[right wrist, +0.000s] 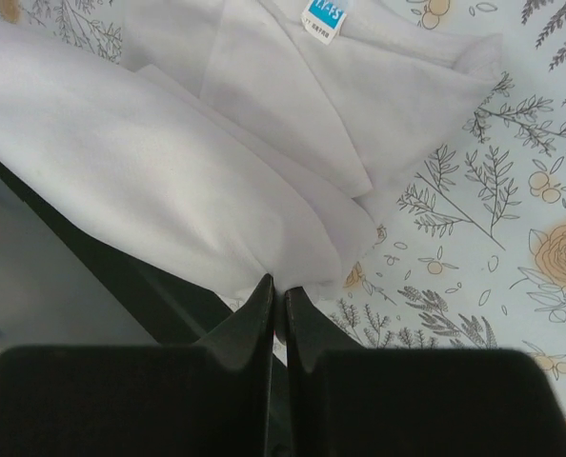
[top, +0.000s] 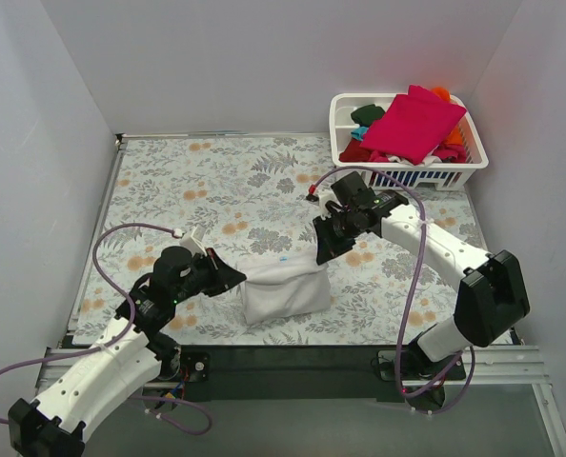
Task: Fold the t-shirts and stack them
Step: Fold the tshirt
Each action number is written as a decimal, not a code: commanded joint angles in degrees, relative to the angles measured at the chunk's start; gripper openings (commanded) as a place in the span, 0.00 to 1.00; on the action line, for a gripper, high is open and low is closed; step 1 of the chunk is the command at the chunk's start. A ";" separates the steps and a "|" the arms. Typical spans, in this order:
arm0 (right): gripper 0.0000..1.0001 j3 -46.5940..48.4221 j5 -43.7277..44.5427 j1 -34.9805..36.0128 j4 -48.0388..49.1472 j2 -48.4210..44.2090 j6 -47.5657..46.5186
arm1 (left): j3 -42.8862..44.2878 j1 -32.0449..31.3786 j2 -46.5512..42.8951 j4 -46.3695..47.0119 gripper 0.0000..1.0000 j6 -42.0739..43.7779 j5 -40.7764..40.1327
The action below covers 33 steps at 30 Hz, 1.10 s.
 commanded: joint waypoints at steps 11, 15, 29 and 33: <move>0.01 5.71 2.39 -0.22 7.03 8.24 1.10 | 0.04 0.26 6.98 4.99 0.00 1.62 -11.76; 0.01 6.33 2.48 -0.31 8.00 10.17 1.01 | 0.21 0.35 9.88 4.90 0.00 1.97 -15.18; 0.52 11.42 6.17 -1.36 10.37 13.78 1.80 | 6.08 1.14 15.51 -0.71 0.41 2.85 -30.46; 0.76 13.44 9.77 -1.71 10.29 10.89 1.80 | 10.31 1.14 14.72 -0.37 0.76 5.48 -32.50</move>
